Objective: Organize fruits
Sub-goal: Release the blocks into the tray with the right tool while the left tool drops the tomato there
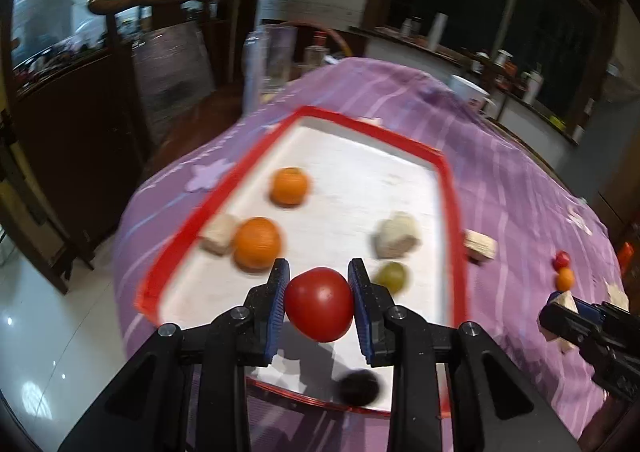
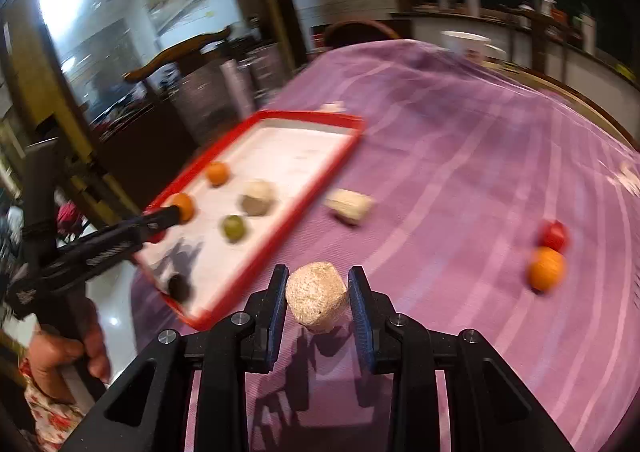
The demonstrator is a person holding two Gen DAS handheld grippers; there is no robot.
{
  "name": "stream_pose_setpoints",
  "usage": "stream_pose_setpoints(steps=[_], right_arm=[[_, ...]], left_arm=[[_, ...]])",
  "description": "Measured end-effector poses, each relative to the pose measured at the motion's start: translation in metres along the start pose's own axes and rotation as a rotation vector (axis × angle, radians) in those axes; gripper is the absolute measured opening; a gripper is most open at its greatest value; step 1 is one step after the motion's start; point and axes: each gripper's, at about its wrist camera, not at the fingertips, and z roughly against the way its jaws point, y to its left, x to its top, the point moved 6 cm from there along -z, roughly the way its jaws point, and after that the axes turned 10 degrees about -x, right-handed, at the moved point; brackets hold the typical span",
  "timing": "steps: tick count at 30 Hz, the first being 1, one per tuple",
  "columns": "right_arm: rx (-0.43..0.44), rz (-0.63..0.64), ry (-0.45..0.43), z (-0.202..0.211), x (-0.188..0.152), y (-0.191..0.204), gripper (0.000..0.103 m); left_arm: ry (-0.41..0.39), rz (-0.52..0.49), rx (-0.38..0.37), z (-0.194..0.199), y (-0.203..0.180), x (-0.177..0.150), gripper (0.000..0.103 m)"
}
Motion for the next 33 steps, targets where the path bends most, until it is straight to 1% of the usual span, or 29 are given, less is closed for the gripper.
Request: stream_pose_setpoints(steps=[3,7,9,11,13,15,16,17,18,19,23,27,30,33], right_arm=[[0.033,0.058,0.013,-0.016,0.009,0.038,0.033],[0.046,0.124,0.031,-0.040,0.015,0.077,0.033],[0.043,0.142,0.045,-0.052,0.015,0.088,0.033],[0.046,0.148,0.066,-0.062,0.012,0.096,0.033],[0.045,0.149,0.080,-0.072,0.009,0.099,0.033],[0.040,0.142,0.083,-0.076,0.009,0.099,0.034],[0.041,0.129,0.082,-0.078,0.008,0.099,0.034],[0.040,0.119,0.082,-0.079,0.009,0.099,0.034],[0.040,0.111,0.086,-0.081,0.008,0.098,0.034],[0.045,0.105,0.098,-0.083,0.007,0.098,0.034],[0.052,0.092,0.094,-0.080,0.007,0.098,0.037],[0.053,0.048,0.073,-0.068,0.008,0.089,0.038],[0.058,-0.024,0.028,-0.045,0.008,0.071,0.039],[0.032,-0.087,-0.016,-0.022,0.004,0.049,0.042]], left_arm=[[0.014,0.025,0.002,-0.008,0.017,0.001,0.029],[0.035,0.043,-0.005,-0.020,0.029,-0.001,0.030],[0.040,0.055,-0.021,-0.024,0.033,-0.002,0.029],[0.028,0.055,-0.020,-0.021,0.037,-0.001,0.029],[0.021,0.069,-0.035,-0.020,0.040,0.001,0.029],[0.015,0.082,-0.044,-0.018,0.042,0.000,0.030],[0.012,0.084,-0.049,-0.017,0.043,0.000,0.033],[0.011,0.088,-0.056,-0.016,0.043,0.000,0.039],[0.009,0.091,-0.062,-0.014,0.043,0.000,0.044],[0.007,0.093,-0.065,-0.013,0.043,0.000,0.051],[-0.007,0.086,-0.063,-0.005,0.038,0.002,0.056],[-0.023,0.054,-0.041,0.004,0.028,0.002,0.059],[-0.033,0.026,-0.033,0.011,0.017,0.004,0.064],[-0.039,-0.005,-0.036,0.016,0.001,0.004,0.065]])
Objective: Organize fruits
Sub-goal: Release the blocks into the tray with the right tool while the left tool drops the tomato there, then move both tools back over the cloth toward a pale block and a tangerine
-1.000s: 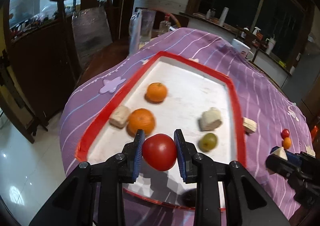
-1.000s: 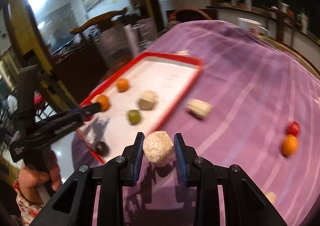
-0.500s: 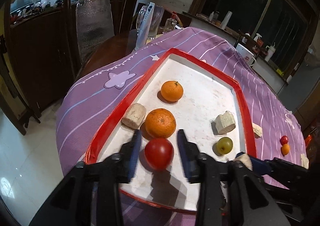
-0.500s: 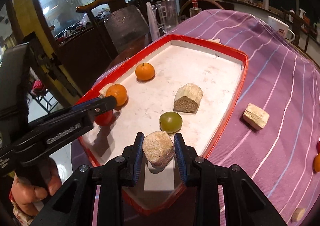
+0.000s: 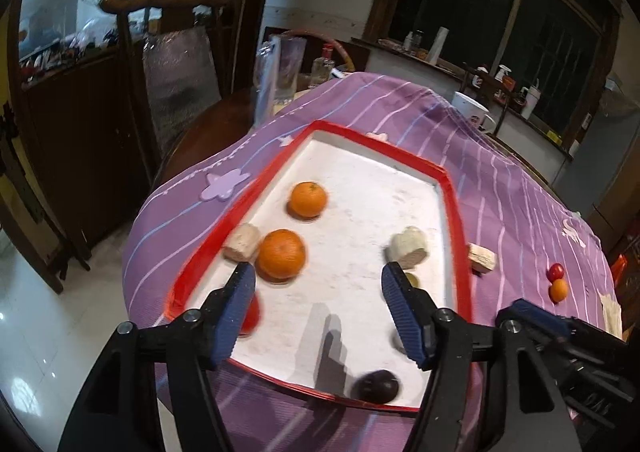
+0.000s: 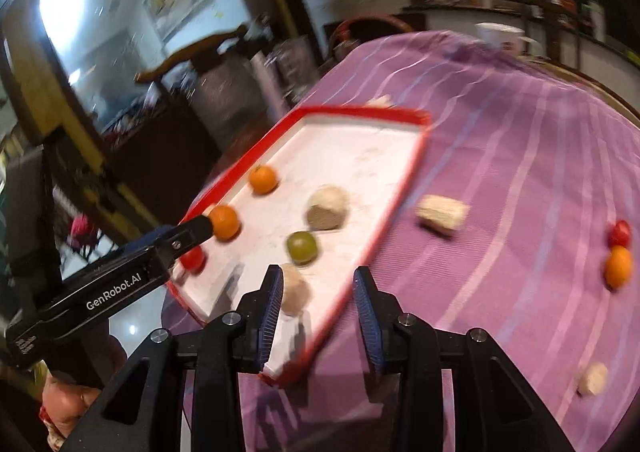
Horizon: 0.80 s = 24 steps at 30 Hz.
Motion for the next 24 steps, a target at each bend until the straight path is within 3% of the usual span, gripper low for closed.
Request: stream_pose_setpoints(steps=[5,12,24], right_arm=[[-0.072,-0.108,-0.058,0.033,-0.008,-0.045,0.046],[-0.177,-0.185,-0.101,0.061,-0.021,-0.088,0.048],[-0.175,-0.339,-0.149,0.103,-0.046,-0.145,0.049]], left_arm=[[0.016,-0.097,0.004,0.001,-0.040,-0.008,0.072],[0.047,-0.296,0.058,0.002,-0.107,-0.030,0.073],[0.024,-0.428,0.086,0.023,-0.168,-0.049,0.076]])
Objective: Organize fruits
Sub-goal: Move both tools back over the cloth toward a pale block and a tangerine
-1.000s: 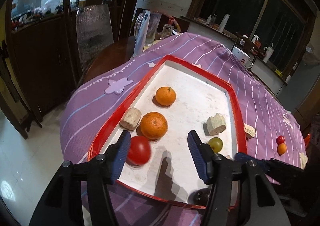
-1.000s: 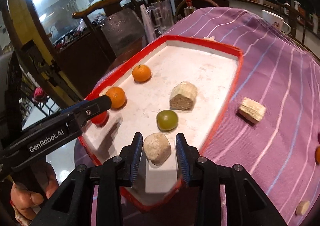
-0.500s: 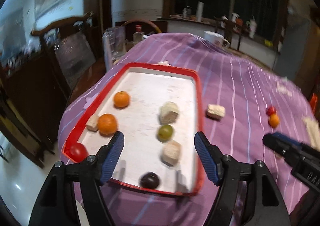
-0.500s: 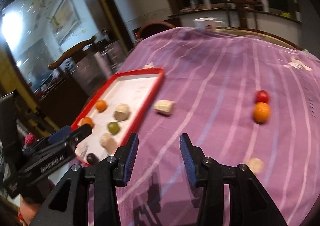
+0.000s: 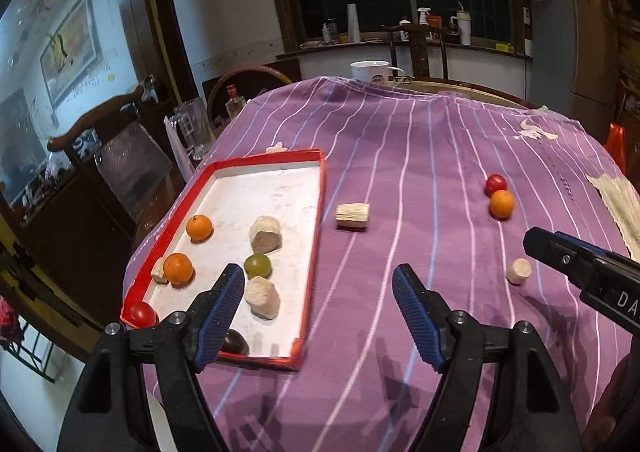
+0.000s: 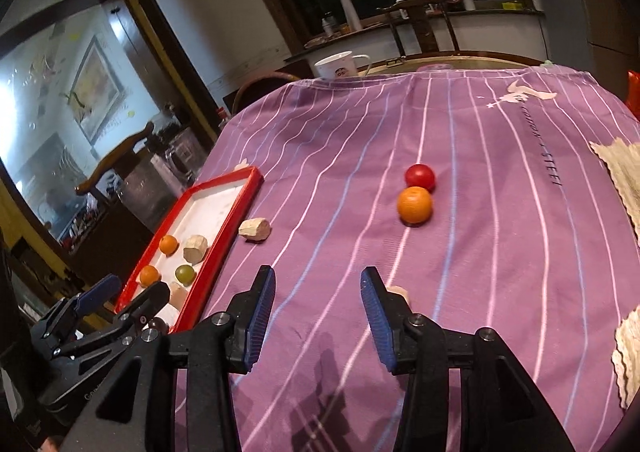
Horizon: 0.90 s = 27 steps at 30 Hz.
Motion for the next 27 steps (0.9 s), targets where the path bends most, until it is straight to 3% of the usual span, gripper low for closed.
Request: stream_pose_setpoints(steps=[12,27], right_arm=[[0.017,-0.065,-0.023,0.021,-0.006,-0.032,0.052],[0.013,-0.070,-0.013,0.019,-0.010,-0.036,0.055]], left_arm=[[-0.003,-0.097,0.003,0.011,-0.044,-0.002,0.078],[0.005,-0.076,-0.021,0.009,-0.041,-0.006,0.079]])
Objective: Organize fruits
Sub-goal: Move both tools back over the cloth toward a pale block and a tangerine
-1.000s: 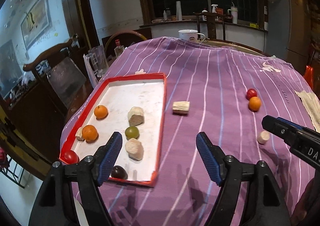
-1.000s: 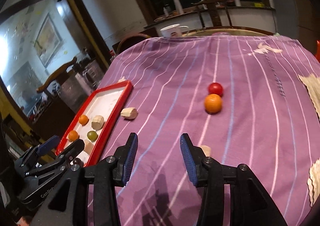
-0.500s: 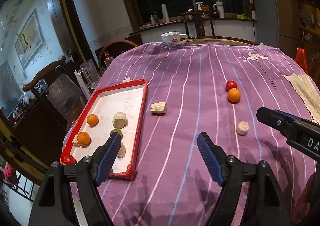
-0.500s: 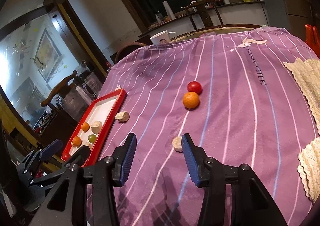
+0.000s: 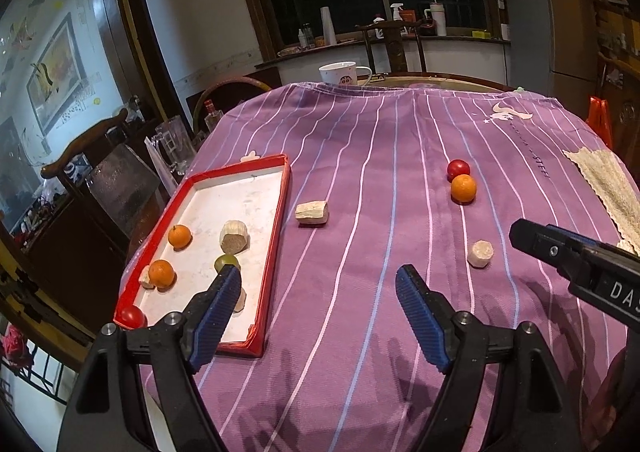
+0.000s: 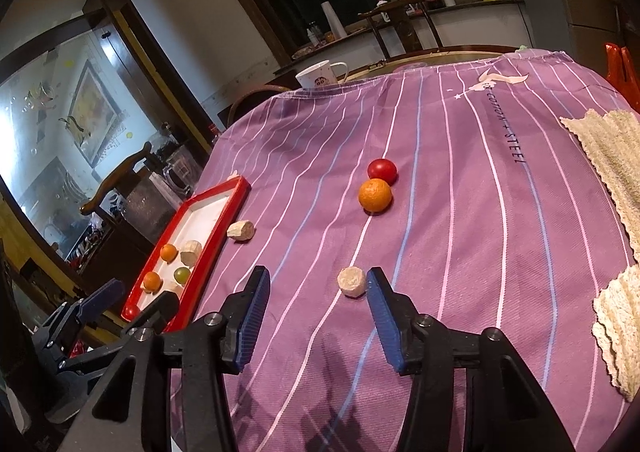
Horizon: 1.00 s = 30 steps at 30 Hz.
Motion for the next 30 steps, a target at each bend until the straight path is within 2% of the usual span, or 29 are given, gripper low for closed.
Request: stream_pose_setpoints(steps=[6,11,16,23,27,30], right_arm=[[-0.018,0.009,0.030,-0.015,-0.001,-0.002,0.055],[-0.074,0.004,0.032,-0.025,0.010,-0.016,0.055],[-0.121,-0.009,0.077,-0.037,0.028,-0.038,0.055],[-0.169,0.040,0.099,-0.058,0.063,-0.043,0.055],[-0.175,0.050,0.125,-0.078,0.065,-0.042,0.055],[-0.169,0.050,0.150,-0.092,0.062,-0.040,0.055]], left_arm=[[0.029,0.046,-0.044,-0.018,0.011,-0.003,0.079],[0.052,0.083,-0.077,-0.036,0.019,-0.004,0.079],[0.062,0.120,-0.129,-0.050,0.026,-0.004,0.079],[0.084,0.190,-0.170,-0.071,0.042,-0.001,0.079],[0.096,0.198,-0.226,-0.080,0.044,0.013,0.079],[0.131,0.153,-0.250,-0.097,0.044,0.031,0.079]])
